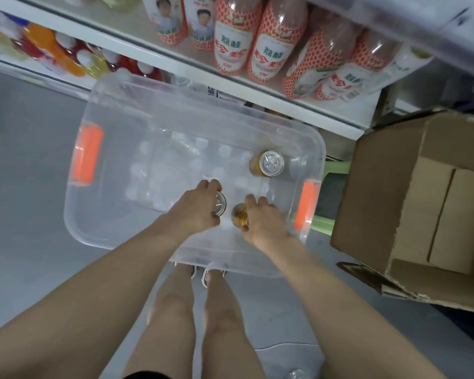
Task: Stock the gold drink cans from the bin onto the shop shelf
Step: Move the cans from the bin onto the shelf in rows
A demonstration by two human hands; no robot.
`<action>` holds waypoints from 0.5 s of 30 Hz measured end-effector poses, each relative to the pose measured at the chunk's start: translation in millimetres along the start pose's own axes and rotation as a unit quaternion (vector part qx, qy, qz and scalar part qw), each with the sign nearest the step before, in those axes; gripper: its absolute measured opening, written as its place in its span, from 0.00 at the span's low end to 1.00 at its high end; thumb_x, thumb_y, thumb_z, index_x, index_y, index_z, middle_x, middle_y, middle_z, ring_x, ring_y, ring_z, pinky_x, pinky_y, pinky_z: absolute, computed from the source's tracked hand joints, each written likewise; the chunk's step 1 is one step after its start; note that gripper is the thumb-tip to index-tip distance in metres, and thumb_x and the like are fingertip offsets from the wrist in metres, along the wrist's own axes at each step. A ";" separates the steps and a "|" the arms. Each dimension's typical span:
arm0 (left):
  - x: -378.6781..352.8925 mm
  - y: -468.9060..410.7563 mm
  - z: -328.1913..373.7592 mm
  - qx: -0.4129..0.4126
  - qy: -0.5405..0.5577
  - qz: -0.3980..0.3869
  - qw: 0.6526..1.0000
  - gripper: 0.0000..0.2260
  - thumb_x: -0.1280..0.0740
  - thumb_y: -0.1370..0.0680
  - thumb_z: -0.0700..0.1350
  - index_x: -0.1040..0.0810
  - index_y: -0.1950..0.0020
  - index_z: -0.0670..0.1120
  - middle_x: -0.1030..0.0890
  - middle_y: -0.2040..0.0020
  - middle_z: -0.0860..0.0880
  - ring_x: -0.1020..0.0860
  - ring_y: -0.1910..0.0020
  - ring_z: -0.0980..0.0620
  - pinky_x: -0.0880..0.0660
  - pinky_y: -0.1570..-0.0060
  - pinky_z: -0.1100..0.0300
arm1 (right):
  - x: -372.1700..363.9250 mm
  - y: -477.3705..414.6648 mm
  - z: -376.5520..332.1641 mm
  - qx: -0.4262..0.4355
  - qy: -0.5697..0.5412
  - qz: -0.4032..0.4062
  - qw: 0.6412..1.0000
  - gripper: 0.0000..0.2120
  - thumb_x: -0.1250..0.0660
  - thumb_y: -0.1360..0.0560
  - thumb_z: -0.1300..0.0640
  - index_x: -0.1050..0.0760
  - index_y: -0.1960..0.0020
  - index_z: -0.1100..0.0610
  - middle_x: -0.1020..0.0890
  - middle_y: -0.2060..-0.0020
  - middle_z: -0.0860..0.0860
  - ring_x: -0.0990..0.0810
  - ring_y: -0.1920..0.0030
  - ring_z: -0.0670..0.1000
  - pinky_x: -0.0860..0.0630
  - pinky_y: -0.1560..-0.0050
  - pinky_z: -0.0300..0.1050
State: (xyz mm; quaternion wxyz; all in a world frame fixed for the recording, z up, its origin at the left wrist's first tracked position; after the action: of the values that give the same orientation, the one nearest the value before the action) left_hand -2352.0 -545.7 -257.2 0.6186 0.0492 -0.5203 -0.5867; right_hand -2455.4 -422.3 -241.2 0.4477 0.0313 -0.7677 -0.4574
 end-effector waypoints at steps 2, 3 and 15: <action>22.3 15.3 -1.8 0.017 0.048 0.038 0.998 0.27 0.29 0.31 0.45 0.35 0.35 0.47 0.27 0.40 0.46 0.23 0.51 0.39 0.30 0.53 0.56 | 17.9 14.9 -2.0 0.002 -0.062 0.031 0.998 0.24 0.31 0.28 0.56 0.36 0.35 0.57 0.28 0.43 0.58 0.23 0.46 0.62 0.28 0.49 0.49; 34.7 25.0 -1.3 0.024 0.071 0.060 0.995 0.27 0.28 0.31 0.46 0.35 0.36 0.47 0.26 0.41 0.47 0.23 0.50 0.41 0.30 0.54 0.56 | 28.4 23.5 -3.0 0.008 -0.095 0.050 0.994 0.25 0.30 0.29 0.56 0.35 0.35 0.56 0.28 0.44 0.57 0.23 0.46 0.62 0.28 0.49 0.49; 206.2 189.2 59.2 -0.015 0.213 0.313 0.926 0.31 0.26 0.37 0.56 0.31 0.37 0.52 0.27 0.44 0.56 0.27 0.50 0.57 0.32 0.52 0.66 | 210.4 153.1 -49.8 0.150 -0.338 0.236 0.899 0.25 0.26 0.34 0.45 0.30 0.41 0.44 0.21 0.49 0.42 0.22 0.47 0.46 0.23 0.47 0.48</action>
State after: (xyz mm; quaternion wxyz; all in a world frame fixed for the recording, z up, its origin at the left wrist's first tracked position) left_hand -2313.3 -615.4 17.5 0.8675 -0.0012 -0.3567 -0.3466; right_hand -2490.0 -463.4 18.3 0.2463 -0.2403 -0.9172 -0.2007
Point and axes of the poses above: each hand's wrist, its own y-axis away from the middle knuckle, its own x-axis out of the back of the hand, z = x × y, the point moved 2 cm from there along -y, towards the middle knuckle
